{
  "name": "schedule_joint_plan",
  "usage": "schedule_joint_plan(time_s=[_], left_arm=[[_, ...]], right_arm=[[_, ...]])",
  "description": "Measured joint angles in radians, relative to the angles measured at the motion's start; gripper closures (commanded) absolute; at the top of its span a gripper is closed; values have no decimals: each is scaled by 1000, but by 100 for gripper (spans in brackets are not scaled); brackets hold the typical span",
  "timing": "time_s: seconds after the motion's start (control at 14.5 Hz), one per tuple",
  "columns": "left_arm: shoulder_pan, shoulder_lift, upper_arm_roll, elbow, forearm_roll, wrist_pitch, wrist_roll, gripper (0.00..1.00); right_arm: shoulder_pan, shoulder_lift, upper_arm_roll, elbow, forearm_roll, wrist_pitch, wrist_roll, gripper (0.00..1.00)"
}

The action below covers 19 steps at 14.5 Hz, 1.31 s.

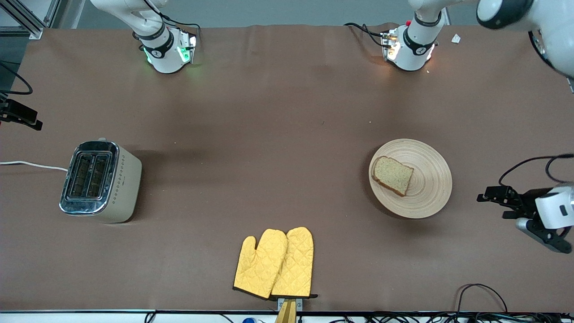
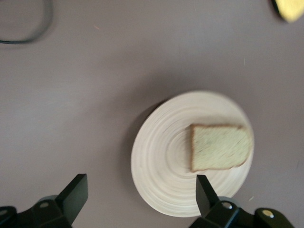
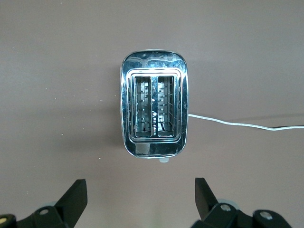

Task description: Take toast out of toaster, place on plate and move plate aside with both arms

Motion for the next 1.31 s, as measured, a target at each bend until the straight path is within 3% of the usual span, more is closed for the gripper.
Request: schedule_joint_plan(time_s=[0.28, 0.55, 0.69, 1.04, 1.18, 1.31], left_arm=[[-78, -185, 1, -11, 50, -111, -380, 0], [-108, -335, -13, -84, 74, -142, -447, 0], [-108, -419, -18, -181, 76, -100, -448, 0], [-92, -671, -18, -602, 76, 139, -427, 0], [-88, -732, -18, -685, 76, 167, -388, 0], [-86, -755, -18, -710, 76, 178, -380, 0]], right_arm=[[0, 0, 0, 0, 0, 0, 0, 0], [0, 0, -1, 0, 0, -1, 0, 0], [0, 0, -1, 0, 0, -1, 0, 0], [-8, 0, -6, 0, 27, -1, 0, 0], [-13, 0, -6, 0, 29, -1, -1, 0], [-13, 0, -6, 0, 30, -1, -1, 0]])
